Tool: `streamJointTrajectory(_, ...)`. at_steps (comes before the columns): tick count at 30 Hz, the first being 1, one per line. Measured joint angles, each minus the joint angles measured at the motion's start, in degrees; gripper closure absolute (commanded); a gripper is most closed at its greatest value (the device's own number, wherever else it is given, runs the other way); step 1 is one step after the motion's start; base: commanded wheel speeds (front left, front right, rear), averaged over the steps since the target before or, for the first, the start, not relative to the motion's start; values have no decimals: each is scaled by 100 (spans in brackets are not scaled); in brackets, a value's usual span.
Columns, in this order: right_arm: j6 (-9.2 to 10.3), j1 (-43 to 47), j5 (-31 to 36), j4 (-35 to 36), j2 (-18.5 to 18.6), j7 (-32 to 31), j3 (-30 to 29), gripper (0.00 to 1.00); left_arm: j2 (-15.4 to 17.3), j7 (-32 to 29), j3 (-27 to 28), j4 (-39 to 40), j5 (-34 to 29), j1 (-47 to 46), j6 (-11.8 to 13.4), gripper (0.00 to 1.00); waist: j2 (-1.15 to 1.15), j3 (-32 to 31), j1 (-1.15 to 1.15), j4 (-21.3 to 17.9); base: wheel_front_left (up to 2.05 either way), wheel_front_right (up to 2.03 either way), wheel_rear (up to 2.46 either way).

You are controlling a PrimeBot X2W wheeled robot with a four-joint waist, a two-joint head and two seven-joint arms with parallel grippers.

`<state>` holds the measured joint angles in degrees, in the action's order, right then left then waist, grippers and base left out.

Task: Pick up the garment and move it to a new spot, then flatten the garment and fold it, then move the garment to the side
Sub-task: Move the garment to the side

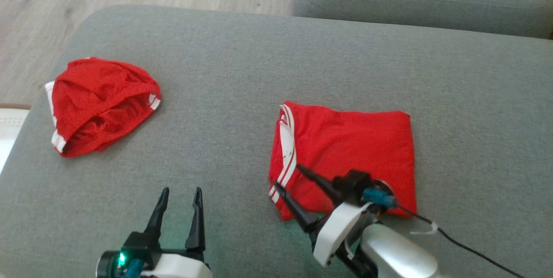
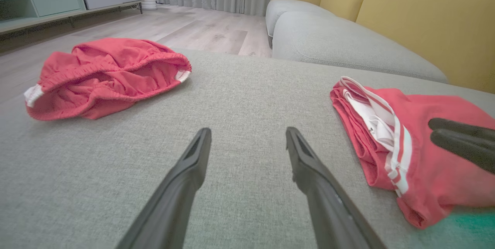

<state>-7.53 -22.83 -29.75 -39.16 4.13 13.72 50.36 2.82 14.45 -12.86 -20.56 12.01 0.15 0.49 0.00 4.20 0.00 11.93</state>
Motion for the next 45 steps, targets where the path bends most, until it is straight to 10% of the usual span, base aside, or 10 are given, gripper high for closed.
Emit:
streamJointTrajectory(17,0,1397,2203,1174,-64,51,-4847,0,-2,0,557,54,-293,-86,-5,0,0,-226,-1,-762,0,0,0)
streamJointTrajectory(35,0,1629,1956,1123,-129,49,-4733,0,-2,0,504,158,-293,17,1,0,0,-110,-1,-786,0,0,0)
streamJointTrajectory(45,0,531,1507,-527,-127,-211,-4039,0,-3,0,83,152,-277,-103,-7,0,0,169,0,-376,0,0,0)
